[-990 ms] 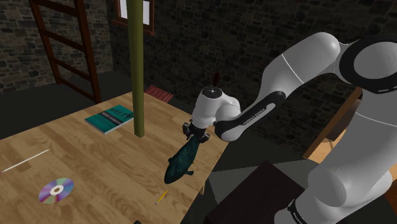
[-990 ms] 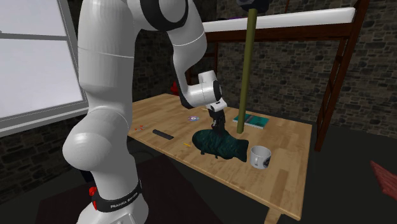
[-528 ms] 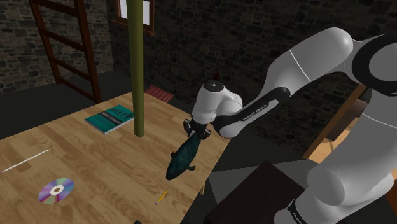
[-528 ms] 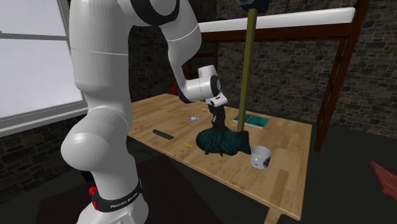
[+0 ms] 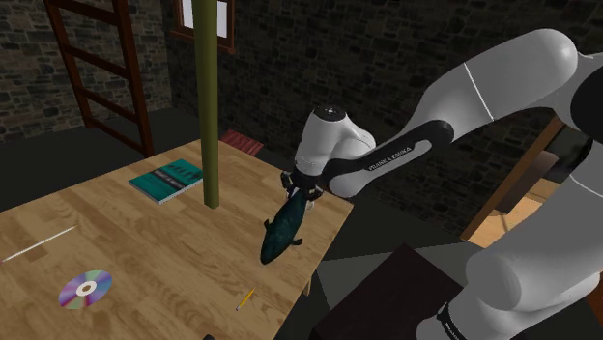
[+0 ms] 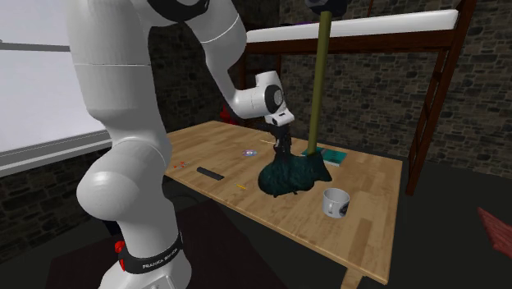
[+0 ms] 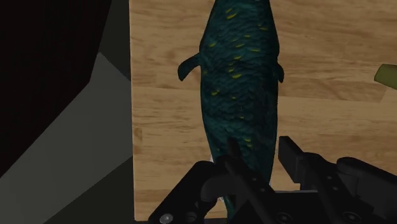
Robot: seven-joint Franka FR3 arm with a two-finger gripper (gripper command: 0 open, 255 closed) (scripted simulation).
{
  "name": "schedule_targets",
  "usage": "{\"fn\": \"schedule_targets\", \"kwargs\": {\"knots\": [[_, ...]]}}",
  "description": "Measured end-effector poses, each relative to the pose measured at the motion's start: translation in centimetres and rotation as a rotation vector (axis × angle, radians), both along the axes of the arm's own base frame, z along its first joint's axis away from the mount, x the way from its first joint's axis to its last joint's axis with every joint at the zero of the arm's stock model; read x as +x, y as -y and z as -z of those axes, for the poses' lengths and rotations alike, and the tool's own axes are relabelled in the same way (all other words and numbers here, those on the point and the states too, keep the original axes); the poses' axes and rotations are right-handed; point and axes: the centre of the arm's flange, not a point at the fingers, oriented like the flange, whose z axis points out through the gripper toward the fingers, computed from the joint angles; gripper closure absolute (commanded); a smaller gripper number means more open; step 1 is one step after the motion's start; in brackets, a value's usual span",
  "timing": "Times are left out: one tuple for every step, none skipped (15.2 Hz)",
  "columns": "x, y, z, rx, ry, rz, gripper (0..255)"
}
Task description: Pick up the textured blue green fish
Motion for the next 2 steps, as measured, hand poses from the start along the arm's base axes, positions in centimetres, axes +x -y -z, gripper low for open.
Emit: {"fn": "schedule_targets", "kwargs": {"knots": [[0.07, -0.01, -0.52, 0.001, 0.0, 0.0, 255], [0.09, -0.09, -0.79, 0.001, 0.0, 0.0, 255]]}}
